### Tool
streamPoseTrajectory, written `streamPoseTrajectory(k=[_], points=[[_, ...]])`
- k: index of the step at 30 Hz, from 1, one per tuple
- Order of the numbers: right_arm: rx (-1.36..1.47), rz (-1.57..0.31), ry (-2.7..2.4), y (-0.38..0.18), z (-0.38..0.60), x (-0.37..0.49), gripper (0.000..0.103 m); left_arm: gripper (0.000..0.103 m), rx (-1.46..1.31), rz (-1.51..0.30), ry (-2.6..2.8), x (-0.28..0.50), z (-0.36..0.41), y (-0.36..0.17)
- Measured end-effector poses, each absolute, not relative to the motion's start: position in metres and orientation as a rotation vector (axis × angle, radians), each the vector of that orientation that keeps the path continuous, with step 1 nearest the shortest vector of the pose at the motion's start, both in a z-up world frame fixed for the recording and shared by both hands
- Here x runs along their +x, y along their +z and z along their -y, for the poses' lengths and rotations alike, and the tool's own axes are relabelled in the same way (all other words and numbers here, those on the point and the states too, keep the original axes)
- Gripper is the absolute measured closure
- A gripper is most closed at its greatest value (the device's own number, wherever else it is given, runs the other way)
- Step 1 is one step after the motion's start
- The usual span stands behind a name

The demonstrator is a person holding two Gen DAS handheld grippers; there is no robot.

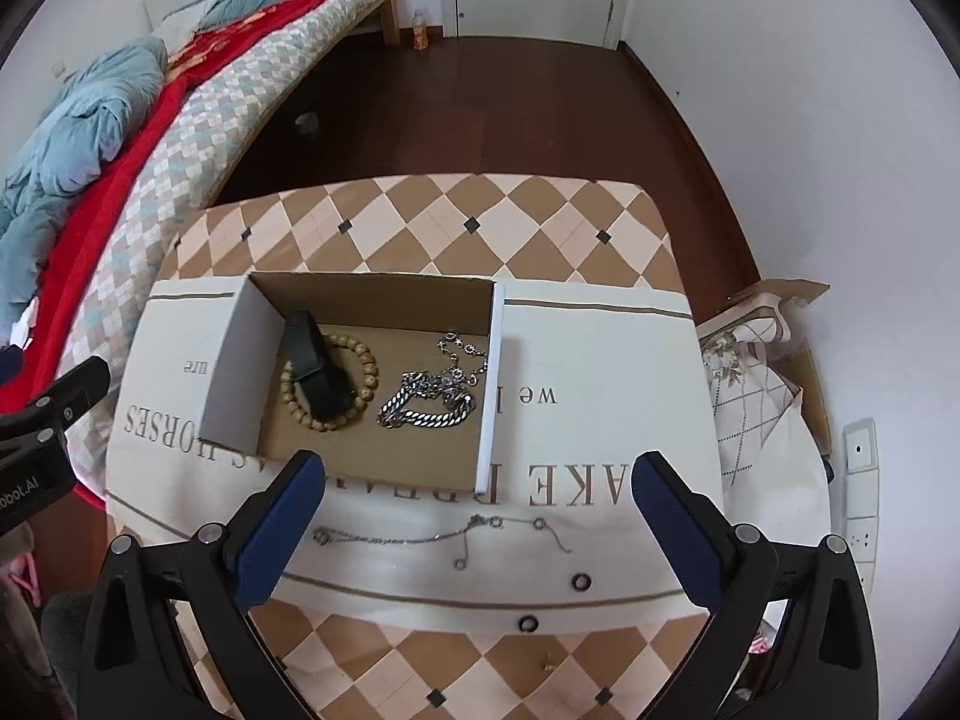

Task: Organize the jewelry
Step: 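Lower the smartwatch and heart-link bracelet into the white box and release both, then move the right gripper toward a small black ring on the cloth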

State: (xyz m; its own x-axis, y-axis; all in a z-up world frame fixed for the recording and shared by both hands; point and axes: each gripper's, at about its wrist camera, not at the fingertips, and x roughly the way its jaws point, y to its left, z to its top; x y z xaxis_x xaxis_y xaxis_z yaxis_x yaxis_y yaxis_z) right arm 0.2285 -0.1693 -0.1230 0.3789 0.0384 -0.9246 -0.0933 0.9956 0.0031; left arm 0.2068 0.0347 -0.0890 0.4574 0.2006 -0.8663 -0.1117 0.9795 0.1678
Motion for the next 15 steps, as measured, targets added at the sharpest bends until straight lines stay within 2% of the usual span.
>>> streamPoseTrajectory(k=[15], points=[[-0.066, -1.009, 0.062, -0.050, 0.172, 0.164, 0.000, 0.001, 0.055, -0.945, 0.153, 0.136, -0.030, -0.026]])
